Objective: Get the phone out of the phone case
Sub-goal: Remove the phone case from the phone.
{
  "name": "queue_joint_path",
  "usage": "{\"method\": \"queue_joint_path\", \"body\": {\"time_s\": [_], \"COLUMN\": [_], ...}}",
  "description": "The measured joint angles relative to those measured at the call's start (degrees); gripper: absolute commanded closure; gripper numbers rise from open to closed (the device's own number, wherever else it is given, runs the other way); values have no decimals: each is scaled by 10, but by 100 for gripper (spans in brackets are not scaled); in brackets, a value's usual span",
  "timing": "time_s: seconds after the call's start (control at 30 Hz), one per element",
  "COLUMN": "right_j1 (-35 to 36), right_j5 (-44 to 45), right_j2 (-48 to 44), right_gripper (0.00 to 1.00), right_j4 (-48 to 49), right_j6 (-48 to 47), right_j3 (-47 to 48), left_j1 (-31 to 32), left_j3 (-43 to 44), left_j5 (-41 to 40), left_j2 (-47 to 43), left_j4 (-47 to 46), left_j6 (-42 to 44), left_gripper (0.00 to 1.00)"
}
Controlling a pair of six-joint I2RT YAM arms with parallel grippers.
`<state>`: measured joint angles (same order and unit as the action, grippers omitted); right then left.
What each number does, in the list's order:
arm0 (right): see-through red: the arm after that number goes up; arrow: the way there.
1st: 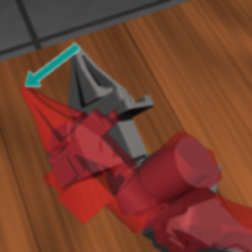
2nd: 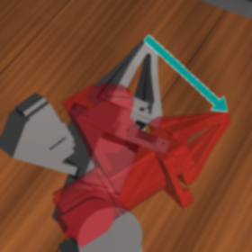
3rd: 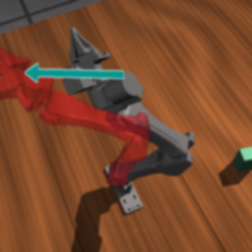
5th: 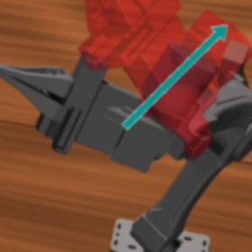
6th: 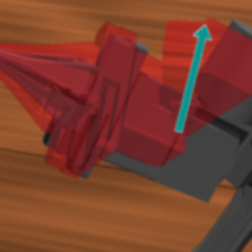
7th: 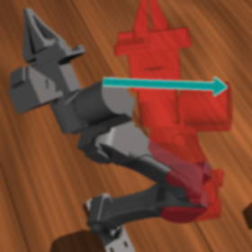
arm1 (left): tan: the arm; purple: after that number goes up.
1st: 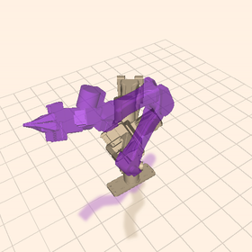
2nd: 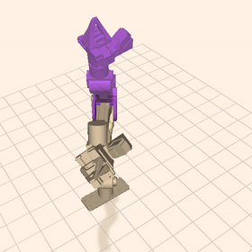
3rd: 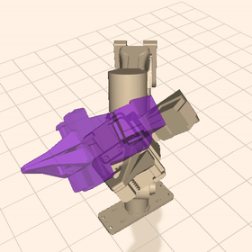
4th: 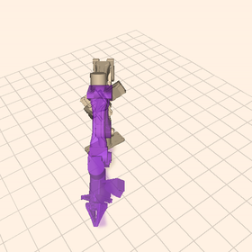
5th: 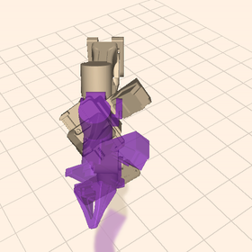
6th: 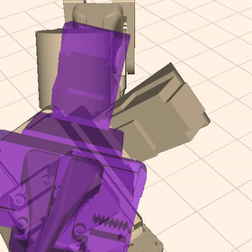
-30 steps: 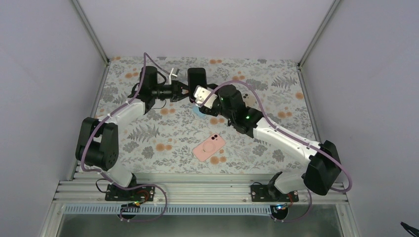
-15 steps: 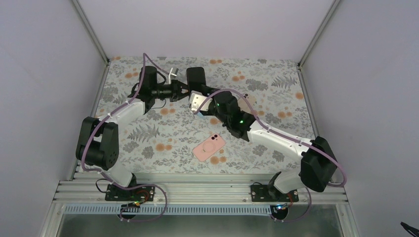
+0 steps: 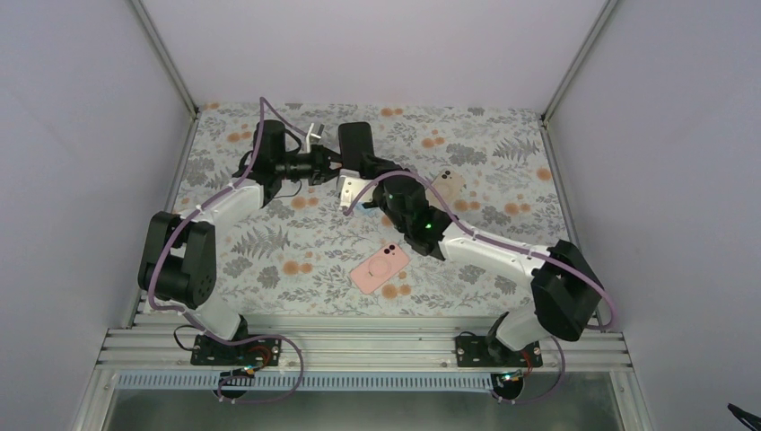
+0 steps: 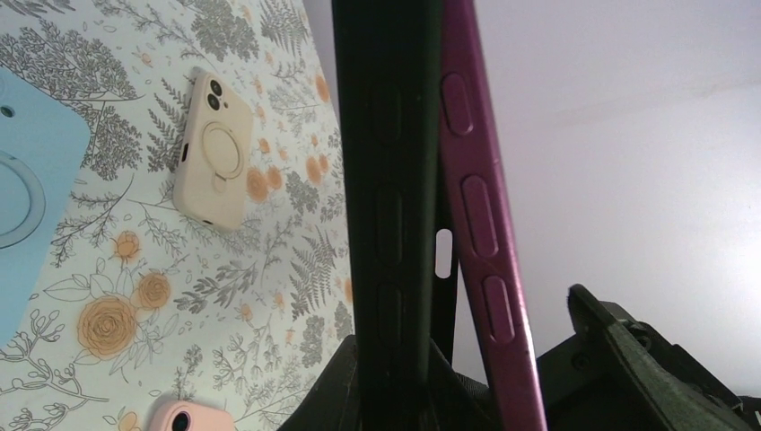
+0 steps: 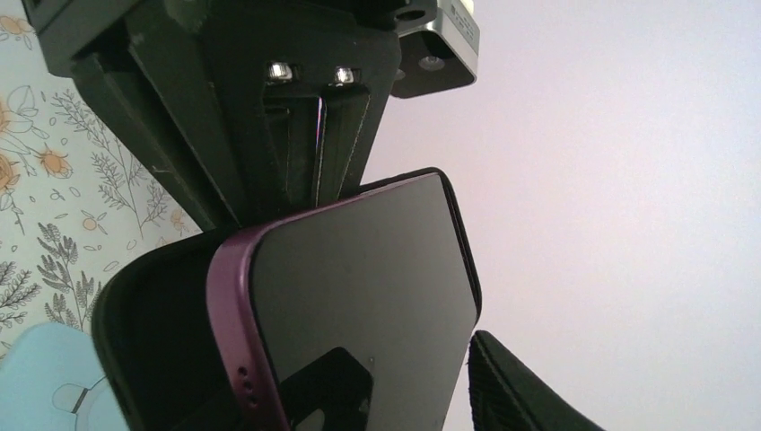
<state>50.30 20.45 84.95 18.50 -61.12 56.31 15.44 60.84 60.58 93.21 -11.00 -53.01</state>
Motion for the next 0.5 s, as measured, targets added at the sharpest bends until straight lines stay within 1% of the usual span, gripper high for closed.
{"method": "queue_joint_path", "body": {"time_s": [0.13,0.23,0.27,0.37,0.5], "right_j1": [0,0,0,-1,-1], "right_j5": [8,14,17,24,21], "right_j2": [6,6,5,3,3], "right_gripper": [78,94,96,96,96], "right_j4": [10,12,13,10,-50], "right_j6": [-25,-33,-38,-36,-9], "right_j3": [0,0,0,5,40], "left_j1": [0,0,0,-1,-4], "left_j3": [0,0,-1,-5,-6], "left_j5": [0,0,0,-4,-6], "left_j2": [0,0,0,0,0], "left_j4": [0,1,4,17,31], "left_j6": [0,1,0,1,15], "left_gripper": [98,98,98,98,98]}}
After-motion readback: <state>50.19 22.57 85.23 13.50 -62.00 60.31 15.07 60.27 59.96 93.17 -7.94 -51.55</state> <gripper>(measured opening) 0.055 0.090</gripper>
